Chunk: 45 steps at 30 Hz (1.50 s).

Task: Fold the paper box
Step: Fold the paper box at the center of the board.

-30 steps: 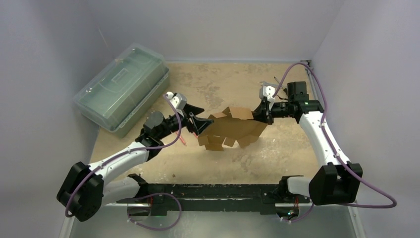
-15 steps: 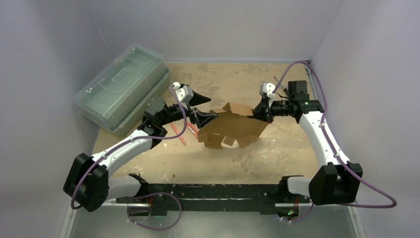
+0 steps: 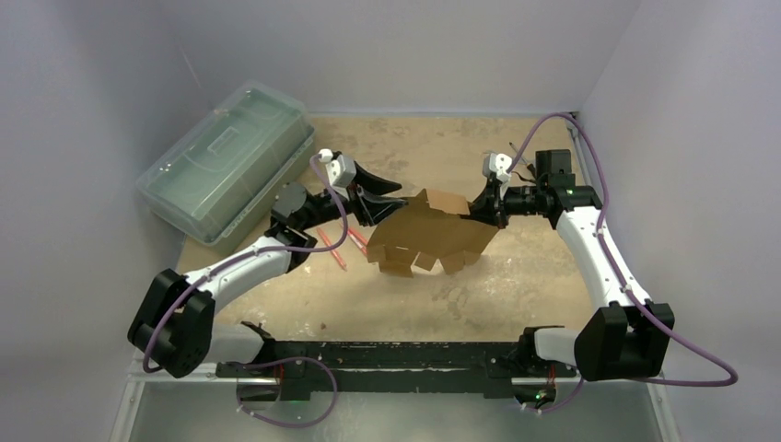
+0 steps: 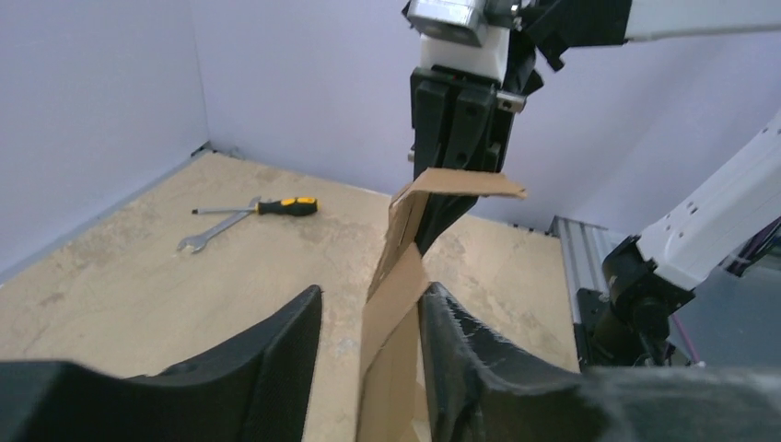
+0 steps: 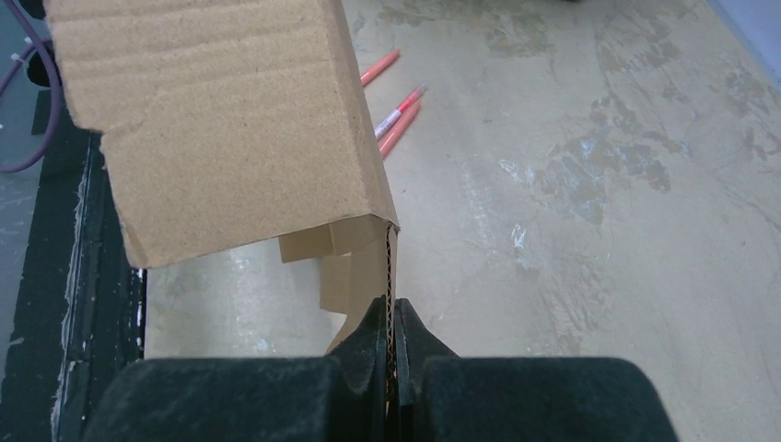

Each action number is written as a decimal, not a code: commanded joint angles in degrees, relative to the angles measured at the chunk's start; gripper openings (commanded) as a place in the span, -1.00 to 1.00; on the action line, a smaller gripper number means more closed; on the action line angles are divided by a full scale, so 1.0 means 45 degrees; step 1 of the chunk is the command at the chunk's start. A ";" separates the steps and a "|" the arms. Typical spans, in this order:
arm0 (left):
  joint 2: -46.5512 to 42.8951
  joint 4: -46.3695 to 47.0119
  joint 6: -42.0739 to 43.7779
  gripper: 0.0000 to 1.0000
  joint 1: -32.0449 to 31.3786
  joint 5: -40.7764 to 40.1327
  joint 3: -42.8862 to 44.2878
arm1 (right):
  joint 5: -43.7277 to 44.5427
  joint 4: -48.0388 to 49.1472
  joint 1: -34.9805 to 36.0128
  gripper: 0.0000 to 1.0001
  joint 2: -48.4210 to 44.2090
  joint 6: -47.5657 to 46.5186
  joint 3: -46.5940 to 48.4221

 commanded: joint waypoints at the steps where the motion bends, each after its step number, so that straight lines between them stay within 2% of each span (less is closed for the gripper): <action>1: 0.0448 0.2687 -0.1551 -0.25 -0.0015 0.0088 -0.0259 | -0.0376 0.0271 0.0056 -1.00 -0.0040 0.0135 0.0261; 7: 0.1004 0.4402 -0.3066 -0.84 -0.0009 0.0153 -0.0660 | -0.0414 0.0291 0.0056 -1.00 -0.0020 0.0135 0.0251; 9: 0.1084 0.4490 -0.3289 -0.97 0.0004 0.0123 -0.0704 | -0.0401 0.0291 0.0066 -1.00 -0.0001 0.0140 0.0243; 15: 0.1072 0.4239 -0.3975 -1.00 0.0005 -0.0790 -0.0954 | -0.0395 0.0310 0.0055 -1.00 -0.0001 0.0138 0.0212; 21: 0.1287 0.3998 -0.4598 -1.00 0.0010 -0.0754 -0.0854 | -0.0356 0.0421 0.0069 -1.00 0.0000 0.0241 0.0164; 22: 0.1262 0.3963 -0.4661 -0.94 0.0020 -0.0744 -0.0892 | -0.0342 0.0463 0.0059 -1.00 0.0000 0.0293 0.0157; 25: 0.1055 0.3860 -0.4765 -0.57 0.0086 -0.0663 -0.1003 | -0.0281 0.0606 0.0056 -1.00 0.0000 0.0475 0.0120; 28: 0.0604 0.4158 -0.5157 -0.04 0.0627 -0.0258 -0.1376 | -0.0234 0.0666 0.0063 -1.00 -0.0029 0.0545 0.0096; 29: 0.0386 0.4188 -0.5221 0.08 0.0856 -0.0147 -0.1578 | -0.0256 0.0662 0.0060 -1.00 -0.0038 0.0545 0.0085; 33: -0.0604 0.3314 -0.4542 0.44 0.1288 0.0144 -0.2441 | -0.0240 0.0696 0.0057 -1.00 -0.0040 0.0560 0.0076; 38: -0.1796 0.1354 -0.2898 0.59 0.1293 -0.0249 -0.3426 | -0.0200 0.1032 0.0058 -1.00 -0.0040 0.0934 -0.0002; 42: -0.2430 0.1825 -0.1933 0.73 0.1090 -0.0922 -0.4300 | -0.0142 0.1260 0.0057 -1.00 -0.0040 0.1198 -0.0060; 45: -0.2264 0.1633 -0.0784 0.77 0.0640 -0.1516 -0.4365 | -0.0141 0.1294 0.0057 -1.00 -0.0030 0.1229 -0.0080</action>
